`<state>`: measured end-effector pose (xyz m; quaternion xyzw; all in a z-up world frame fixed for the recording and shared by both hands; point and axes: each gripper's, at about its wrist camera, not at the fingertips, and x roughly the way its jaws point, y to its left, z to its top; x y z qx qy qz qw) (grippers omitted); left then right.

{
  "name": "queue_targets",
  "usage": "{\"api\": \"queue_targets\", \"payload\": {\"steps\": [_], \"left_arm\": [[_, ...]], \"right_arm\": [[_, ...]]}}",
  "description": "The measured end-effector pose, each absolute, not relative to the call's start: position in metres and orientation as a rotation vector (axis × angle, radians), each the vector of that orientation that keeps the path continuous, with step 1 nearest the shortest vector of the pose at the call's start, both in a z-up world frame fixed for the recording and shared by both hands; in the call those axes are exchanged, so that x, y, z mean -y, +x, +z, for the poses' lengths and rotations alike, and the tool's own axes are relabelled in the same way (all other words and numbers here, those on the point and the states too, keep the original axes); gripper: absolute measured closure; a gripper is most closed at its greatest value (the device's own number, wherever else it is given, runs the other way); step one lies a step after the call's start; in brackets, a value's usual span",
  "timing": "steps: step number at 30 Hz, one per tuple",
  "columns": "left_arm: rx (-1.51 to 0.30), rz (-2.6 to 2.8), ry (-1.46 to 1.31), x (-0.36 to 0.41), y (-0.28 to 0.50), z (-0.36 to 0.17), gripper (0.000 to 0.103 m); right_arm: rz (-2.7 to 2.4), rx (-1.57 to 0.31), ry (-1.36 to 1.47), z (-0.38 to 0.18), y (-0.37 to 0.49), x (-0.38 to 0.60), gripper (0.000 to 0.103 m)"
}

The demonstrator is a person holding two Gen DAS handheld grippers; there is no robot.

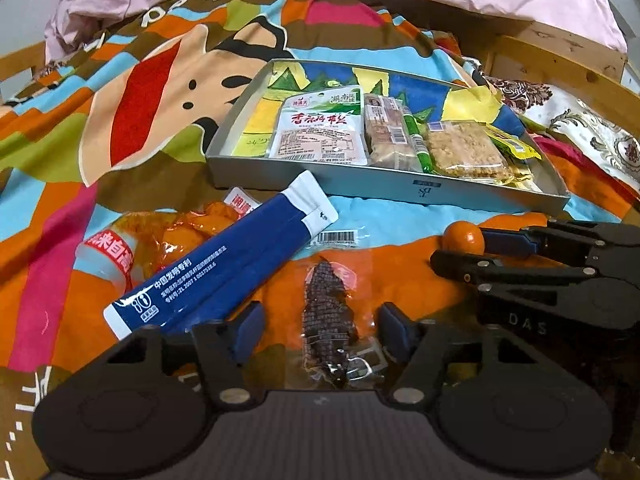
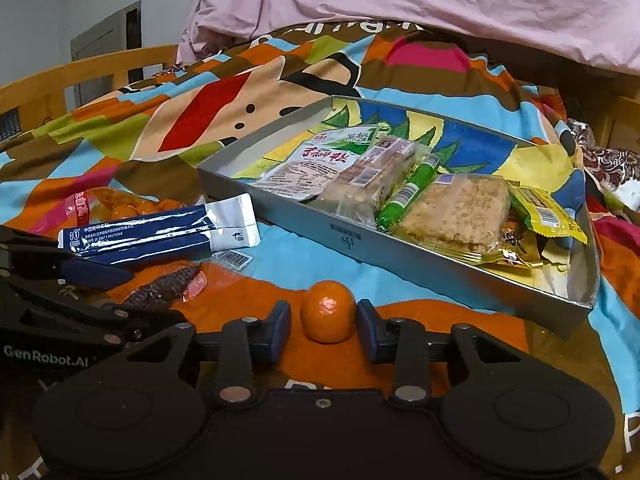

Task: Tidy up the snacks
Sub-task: 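Close the right gripper on the tangerine while the left gripper grasps the jerky packet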

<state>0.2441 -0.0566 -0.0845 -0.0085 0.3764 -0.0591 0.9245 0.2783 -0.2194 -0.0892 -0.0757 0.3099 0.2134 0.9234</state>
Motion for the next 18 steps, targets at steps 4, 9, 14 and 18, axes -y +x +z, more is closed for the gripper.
{"api": "queue_targets", "payload": {"steps": [4,9,14,18], "left_arm": [[-0.780,-0.108,0.008,0.063,0.241,-0.082,0.048],[-0.794,-0.105,0.020,0.066,0.240,-0.080,0.050],[-0.795,-0.126,-0.015,0.060,0.252,-0.084,0.043],[-0.795,-0.136,-0.015,0.059,0.260,-0.088,0.042]], "right_arm": [[0.433,-0.651,-0.156,-0.089,0.278,0.220,0.068],[0.433,-0.651,-0.156,-0.089,0.278,0.221,0.068],[0.434,-0.652,-0.149,-0.090,0.279,0.221,0.068],[0.434,-0.655,-0.145,-0.093,0.279,0.221,0.068]]}}
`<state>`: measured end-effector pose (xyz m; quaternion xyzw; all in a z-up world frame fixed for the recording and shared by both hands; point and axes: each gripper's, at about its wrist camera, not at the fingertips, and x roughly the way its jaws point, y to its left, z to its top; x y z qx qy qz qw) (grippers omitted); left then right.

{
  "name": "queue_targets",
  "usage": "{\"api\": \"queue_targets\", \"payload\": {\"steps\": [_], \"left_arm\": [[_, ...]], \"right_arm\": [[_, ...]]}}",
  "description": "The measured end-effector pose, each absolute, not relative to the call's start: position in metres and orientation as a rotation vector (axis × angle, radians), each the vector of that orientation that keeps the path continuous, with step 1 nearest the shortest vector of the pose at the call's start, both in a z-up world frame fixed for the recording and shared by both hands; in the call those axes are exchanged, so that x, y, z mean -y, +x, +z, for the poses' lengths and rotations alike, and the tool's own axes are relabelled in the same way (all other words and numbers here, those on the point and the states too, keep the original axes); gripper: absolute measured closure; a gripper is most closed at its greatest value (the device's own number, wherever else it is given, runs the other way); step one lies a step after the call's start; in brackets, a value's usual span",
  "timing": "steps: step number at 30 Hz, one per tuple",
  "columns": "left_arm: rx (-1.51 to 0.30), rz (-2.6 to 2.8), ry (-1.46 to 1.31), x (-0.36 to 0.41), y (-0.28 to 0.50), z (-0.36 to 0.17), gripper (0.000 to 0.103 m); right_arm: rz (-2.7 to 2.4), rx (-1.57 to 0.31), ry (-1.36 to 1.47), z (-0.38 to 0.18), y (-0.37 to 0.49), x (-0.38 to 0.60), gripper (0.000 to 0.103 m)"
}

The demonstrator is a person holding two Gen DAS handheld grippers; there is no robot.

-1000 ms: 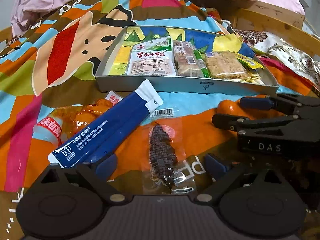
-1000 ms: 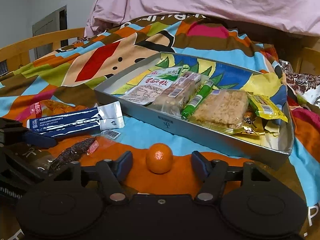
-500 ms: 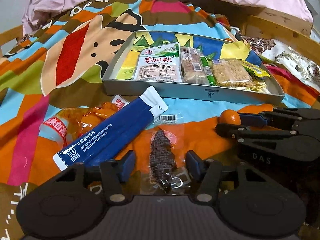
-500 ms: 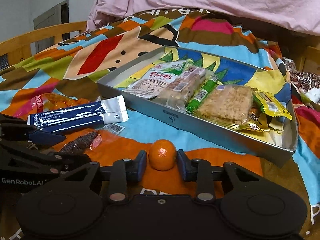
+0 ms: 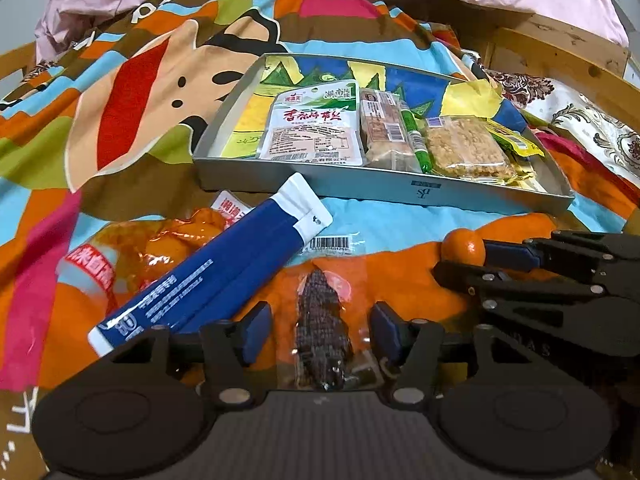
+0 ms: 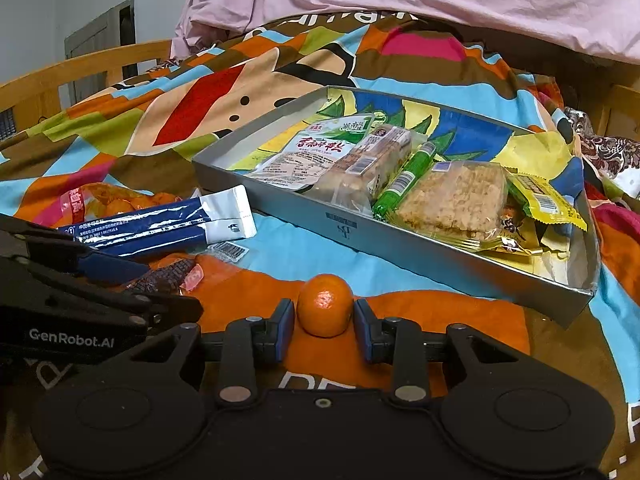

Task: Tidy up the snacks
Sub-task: 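Close the right gripper on the tangerine while the left gripper grasps the jerky packet, then lift the tangerine with the right gripper while the left gripper lifts the jerky packet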

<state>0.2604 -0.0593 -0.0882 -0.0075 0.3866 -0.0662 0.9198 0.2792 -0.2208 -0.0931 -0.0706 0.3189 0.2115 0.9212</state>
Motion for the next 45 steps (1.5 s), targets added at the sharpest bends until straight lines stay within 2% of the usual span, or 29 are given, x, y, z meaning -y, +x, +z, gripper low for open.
{"api": "queue_targets", "payload": {"steps": [1,4,8,24,45], "left_arm": [[-0.793,-0.136,-0.012,0.060,0.260,-0.089,0.043],[-0.780,-0.147,0.004,0.062,0.256,-0.089,0.054],[-0.787,-0.138,-0.007,0.062,0.250,-0.084,0.055],[-0.815,-0.124,-0.062,0.064,0.236,-0.074,0.055],[-0.677,-0.080,-0.101,0.080,0.198,-0.043,0.057]], "right_arm": [[0.435,-0.655,-0.145,-0.093,0.279,0.221,0.068],[0.436,-0.657,-0.149,-0.092,0.279,0.221,0.068],[0.447,-0.664,-0.160,-0.090,0.278,0.221,0.071],[0.455,-0.622,-0.164,-0.077,0.271,0.225,0.071],[0.420,-0.524,-0.049,-0.046,0.267,0.248,0.071]]}}
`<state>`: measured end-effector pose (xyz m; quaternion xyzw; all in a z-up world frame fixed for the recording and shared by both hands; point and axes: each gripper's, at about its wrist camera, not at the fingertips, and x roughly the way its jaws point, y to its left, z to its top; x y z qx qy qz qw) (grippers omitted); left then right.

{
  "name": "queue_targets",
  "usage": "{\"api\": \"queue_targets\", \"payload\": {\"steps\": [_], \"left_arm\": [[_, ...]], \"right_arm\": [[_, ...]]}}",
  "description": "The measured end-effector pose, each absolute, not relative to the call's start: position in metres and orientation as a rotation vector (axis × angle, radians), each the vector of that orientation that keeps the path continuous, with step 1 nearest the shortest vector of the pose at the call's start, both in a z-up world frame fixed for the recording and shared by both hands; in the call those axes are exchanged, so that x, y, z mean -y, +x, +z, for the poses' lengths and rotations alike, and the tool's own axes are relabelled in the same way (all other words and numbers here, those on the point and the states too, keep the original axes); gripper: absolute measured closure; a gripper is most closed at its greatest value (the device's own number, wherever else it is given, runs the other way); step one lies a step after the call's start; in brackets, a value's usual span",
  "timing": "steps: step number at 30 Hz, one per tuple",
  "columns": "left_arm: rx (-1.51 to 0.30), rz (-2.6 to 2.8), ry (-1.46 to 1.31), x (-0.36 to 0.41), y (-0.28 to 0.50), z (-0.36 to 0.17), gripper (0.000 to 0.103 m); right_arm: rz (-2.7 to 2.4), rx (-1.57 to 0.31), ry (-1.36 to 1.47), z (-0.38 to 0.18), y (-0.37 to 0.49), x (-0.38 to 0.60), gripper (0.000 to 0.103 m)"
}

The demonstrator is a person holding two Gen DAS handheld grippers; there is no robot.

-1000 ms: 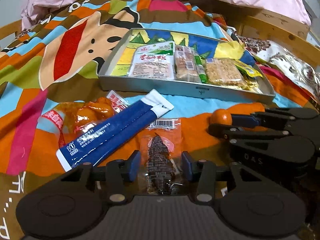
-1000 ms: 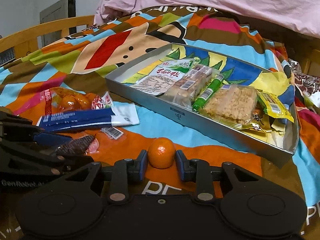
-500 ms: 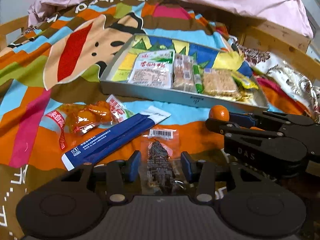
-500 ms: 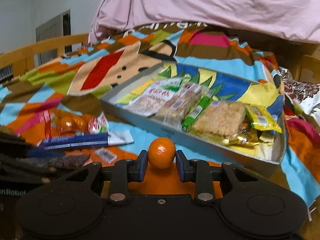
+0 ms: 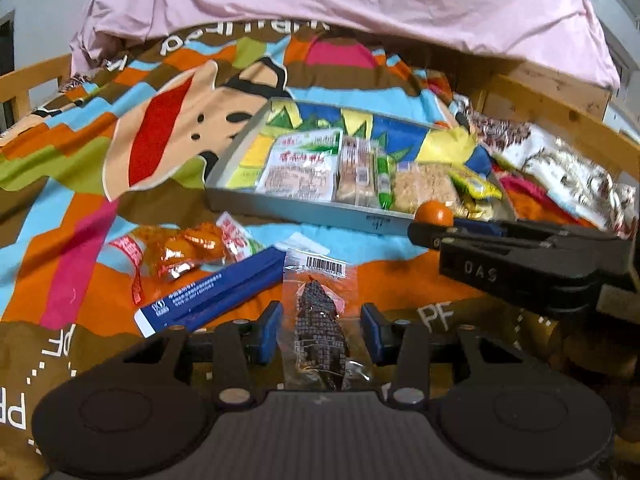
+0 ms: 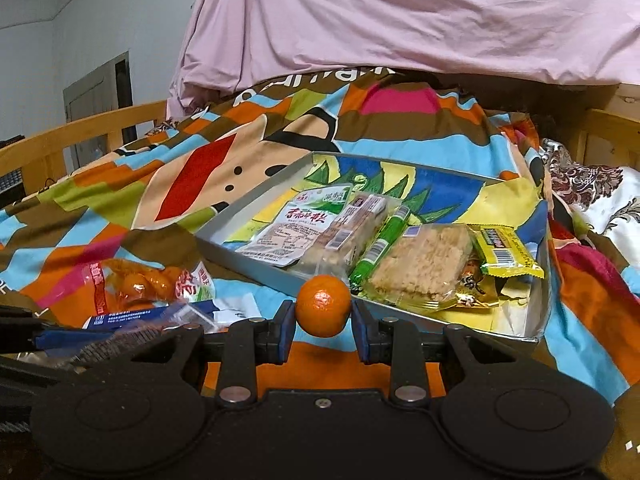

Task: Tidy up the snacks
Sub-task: 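Lift the tangerine with the right gripper while the left gripper lifts the jerky packet, then carry both held snacks over the dinosaur tray and lower them in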

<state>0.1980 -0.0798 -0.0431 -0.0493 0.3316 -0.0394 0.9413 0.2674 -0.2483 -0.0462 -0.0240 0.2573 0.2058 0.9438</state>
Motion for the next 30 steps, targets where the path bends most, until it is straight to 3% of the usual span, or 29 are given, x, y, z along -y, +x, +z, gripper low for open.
{"api": "queue_targets", "payload": {"steps": [7,17,30], "left_arm": [[-0.579,-0.100,-0.127,0.083,0.209,-0.026,0.057],[-0.460,-0.198,-0.150,0.119,0.287,-0.007,0.057],[-0.481,-0.287,-0.154,0.161,0.391,-0.037,0.057]], "right_arm": [[0.337,-0.466,-0.008,-0.040,0.269,0.262,0.071],[0.148,-0.402,0.033,-0.040,0.282,0.299,0.071],[0.110,-0.457,-0.018,-0.070,0.316,0.318,0.071]]}}
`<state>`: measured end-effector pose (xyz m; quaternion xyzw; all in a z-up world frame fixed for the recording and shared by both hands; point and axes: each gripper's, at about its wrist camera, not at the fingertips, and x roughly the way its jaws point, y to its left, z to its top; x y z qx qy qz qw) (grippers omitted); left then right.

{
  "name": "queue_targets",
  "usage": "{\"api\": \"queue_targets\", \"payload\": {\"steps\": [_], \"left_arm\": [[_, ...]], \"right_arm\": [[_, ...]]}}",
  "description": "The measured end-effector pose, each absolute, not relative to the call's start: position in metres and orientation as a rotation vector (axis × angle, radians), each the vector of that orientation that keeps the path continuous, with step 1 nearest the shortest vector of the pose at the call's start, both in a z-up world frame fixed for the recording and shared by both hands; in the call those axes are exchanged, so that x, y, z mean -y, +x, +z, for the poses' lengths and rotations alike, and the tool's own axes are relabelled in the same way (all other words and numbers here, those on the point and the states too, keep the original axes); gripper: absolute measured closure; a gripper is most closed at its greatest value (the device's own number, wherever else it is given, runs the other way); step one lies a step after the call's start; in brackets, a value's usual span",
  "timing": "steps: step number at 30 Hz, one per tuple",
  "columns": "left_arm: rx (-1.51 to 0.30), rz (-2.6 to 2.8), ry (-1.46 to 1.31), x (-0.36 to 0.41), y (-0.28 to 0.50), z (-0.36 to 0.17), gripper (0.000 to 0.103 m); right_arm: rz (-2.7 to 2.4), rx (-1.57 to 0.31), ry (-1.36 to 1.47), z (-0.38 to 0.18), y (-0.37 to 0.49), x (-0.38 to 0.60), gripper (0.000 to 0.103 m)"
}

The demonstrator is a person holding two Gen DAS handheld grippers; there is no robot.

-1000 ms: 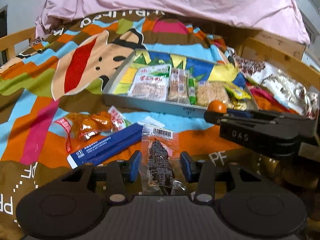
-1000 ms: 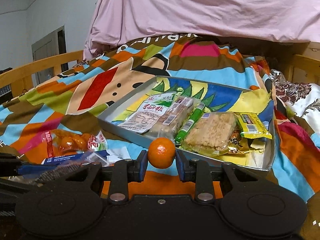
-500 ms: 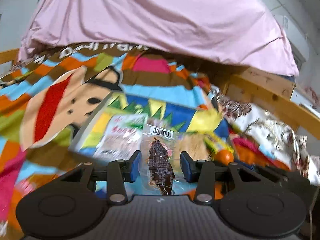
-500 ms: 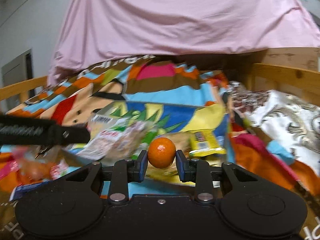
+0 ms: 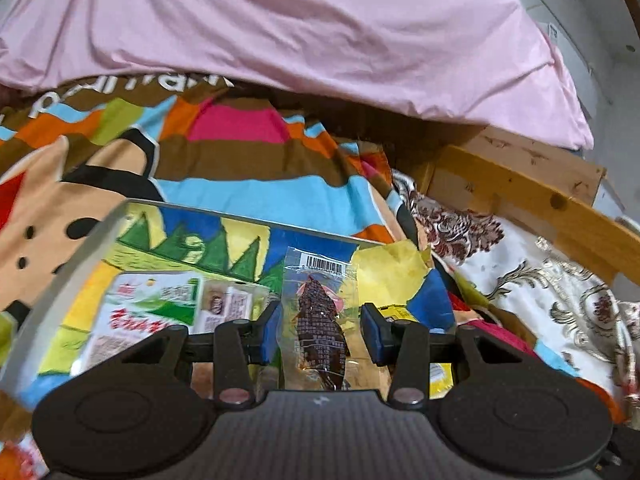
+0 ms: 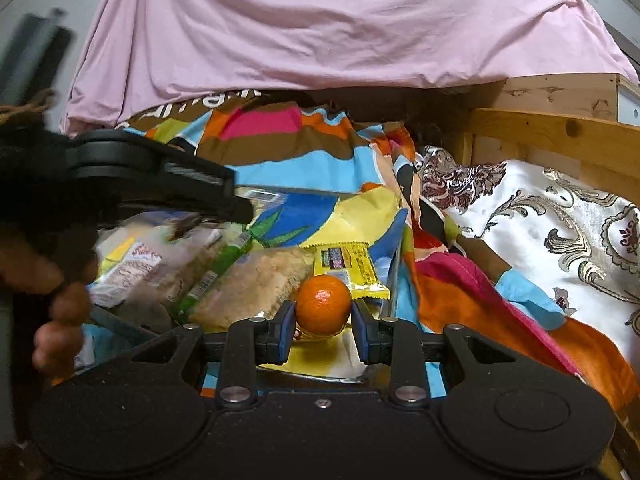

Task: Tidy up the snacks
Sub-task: 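Carry both held snacks over the dinosaur tray and lower them in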

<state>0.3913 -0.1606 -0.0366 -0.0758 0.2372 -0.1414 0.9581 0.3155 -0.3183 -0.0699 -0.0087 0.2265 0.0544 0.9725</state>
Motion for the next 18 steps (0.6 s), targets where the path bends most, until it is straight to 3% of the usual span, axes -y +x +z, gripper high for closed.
{"api": "queue_targets", "payload": {"steps": [18], "left_arm": [[-0.535,-0.344,-0.123,0.175,0.431,-0.071,0.054]], "right_arm": [[0.124,-0.500,-0.047,-0.081,0.322,0.313,0.070]]}}
